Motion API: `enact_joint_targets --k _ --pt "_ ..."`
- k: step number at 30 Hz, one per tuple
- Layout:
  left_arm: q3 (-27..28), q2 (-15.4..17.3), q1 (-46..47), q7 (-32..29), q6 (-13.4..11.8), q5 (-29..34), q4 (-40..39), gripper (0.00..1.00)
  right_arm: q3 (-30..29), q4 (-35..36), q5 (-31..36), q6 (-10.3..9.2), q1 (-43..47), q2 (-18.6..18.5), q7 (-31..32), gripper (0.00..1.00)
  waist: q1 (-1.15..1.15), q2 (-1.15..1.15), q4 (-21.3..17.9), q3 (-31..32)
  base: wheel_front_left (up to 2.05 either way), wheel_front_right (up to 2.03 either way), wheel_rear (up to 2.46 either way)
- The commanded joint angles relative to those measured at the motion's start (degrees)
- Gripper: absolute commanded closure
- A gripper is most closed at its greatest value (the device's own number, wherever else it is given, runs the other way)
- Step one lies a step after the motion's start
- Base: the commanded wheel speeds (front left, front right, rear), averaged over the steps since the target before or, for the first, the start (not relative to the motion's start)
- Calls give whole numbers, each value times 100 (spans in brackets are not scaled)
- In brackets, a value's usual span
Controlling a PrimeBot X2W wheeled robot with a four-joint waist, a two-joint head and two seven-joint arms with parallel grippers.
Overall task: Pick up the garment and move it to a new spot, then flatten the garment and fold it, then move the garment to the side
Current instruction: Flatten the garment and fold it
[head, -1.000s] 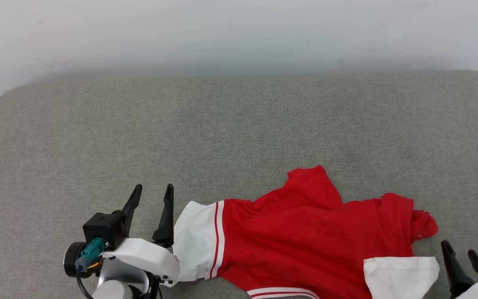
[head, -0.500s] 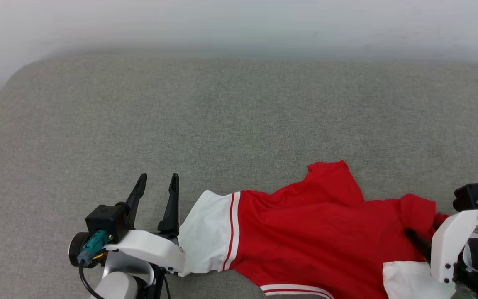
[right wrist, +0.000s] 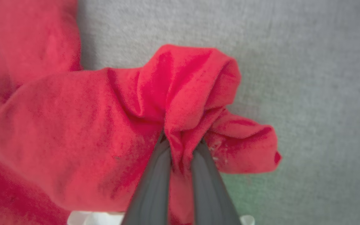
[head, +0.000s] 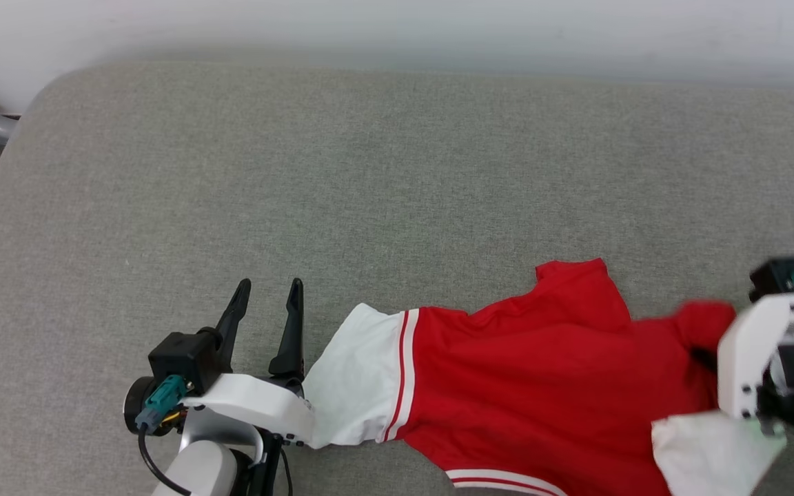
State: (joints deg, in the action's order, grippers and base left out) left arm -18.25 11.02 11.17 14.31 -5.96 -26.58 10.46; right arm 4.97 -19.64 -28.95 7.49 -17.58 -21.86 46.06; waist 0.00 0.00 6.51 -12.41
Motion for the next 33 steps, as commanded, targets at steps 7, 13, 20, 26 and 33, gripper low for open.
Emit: enact_joint_targets --k 7,13,20,26,33 --pt "-16 -29 179 51 78 42 26 0 527 443 140 -3 -1284 -117 -410 100 0 0 60 -148 0 0 0" --pt "-83 -109 344 67 151 82 64 0 658 56 336 -3 -2245 -25 -744 100 0 0 237 -430 0 0 0" --pt "-53 -173 456 88 207 105 165 0 844 -904 465 -2 -2608 160 -1578 35 0 0 335 -642 0 0 0" --pt "26 -158 435 95 219 126 254 0 1060 -1305 394 -2 -2496 261 -2628 0 0 0 227 -510 0 0 0" --pt "112 -100 221 99 168 176 271 0 958 -1066 537 -2 -1982 302 -4055 0 0 0 -68 -93 0 0 0"
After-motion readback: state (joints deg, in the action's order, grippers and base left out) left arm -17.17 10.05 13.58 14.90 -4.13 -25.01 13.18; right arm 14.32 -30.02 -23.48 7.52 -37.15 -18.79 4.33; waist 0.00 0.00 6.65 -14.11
